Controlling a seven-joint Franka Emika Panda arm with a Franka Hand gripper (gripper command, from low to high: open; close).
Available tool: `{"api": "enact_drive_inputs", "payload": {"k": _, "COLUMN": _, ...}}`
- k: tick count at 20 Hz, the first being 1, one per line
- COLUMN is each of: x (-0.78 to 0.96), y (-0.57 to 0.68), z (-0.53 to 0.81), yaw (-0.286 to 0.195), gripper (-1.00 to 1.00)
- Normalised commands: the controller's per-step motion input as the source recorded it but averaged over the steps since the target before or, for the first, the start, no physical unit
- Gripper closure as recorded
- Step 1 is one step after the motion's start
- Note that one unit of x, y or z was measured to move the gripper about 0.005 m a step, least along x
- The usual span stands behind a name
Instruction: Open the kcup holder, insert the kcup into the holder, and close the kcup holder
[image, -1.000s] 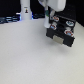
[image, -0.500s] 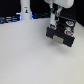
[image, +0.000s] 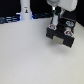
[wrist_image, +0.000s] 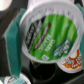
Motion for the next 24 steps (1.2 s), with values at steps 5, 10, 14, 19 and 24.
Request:
{"api": "enact_drive_inputs", "payload": {"k": 5, "x": 0.03, "y": 0.0, "z": 0.18, "yaw": -0.009, "gripper": 1.0}}
{"api": "enact_drive_inputs", "payload": {"k": 10, "x": 0.14, "y": 0.0, "z": 0.56, "yaw": -0.024, "gripper": 1.0}}
{"api": "enact_drive_inputs", "payload": {"k": 14, "x": 0.2, "y": 0.0, "z": 0.48, "yaw": -0.048, "gripper": 1.0}}
{"api": "enact_drive_inputs", "payload": {"k": 19, "x": 0.52, "y": 0.08, "z": 0.47, "yaw": -0.058, "gripper": 1.0}}
{"api": "enact_drive_inputs", "payload": {"k": 24, "x": 0.64, "y": 0.27, "z": 0.36, "yaw": -0.056, "gripper": 1.0}}
